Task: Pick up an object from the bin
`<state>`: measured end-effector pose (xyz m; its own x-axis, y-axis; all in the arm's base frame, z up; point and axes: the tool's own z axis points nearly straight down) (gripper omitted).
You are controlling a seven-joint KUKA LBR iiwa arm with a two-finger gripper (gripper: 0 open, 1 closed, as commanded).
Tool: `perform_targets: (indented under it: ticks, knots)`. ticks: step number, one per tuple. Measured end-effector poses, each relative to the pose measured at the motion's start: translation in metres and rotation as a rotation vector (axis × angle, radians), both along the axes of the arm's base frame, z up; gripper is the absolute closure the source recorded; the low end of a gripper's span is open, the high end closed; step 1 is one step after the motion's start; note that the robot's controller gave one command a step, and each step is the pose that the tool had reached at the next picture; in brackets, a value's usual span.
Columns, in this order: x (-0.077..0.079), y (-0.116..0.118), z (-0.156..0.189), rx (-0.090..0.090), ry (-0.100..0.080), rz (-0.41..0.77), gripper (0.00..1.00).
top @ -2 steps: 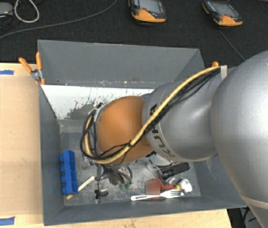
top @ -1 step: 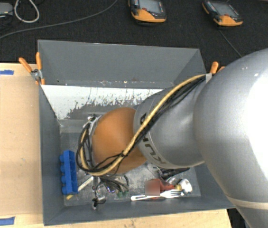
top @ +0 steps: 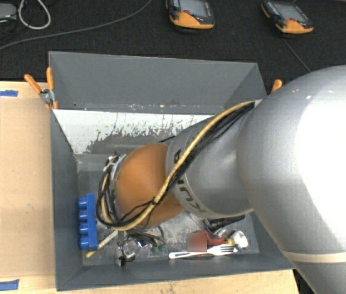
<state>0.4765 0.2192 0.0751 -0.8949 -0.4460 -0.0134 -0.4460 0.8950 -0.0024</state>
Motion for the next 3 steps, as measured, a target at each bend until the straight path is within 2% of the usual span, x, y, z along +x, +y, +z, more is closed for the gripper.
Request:
perform_targets:
  ticks: [1,2,3]
  knots:
    - [0.021,-0.004,-0.006,-0.004,0.016,0.355,1.00]
    - [0.020,-0.004,-0.006,-0.004,0.016,0.354,1.00]
    - [0.018,-0.004,0.020,-0.005,0.025,0.353,1.00]
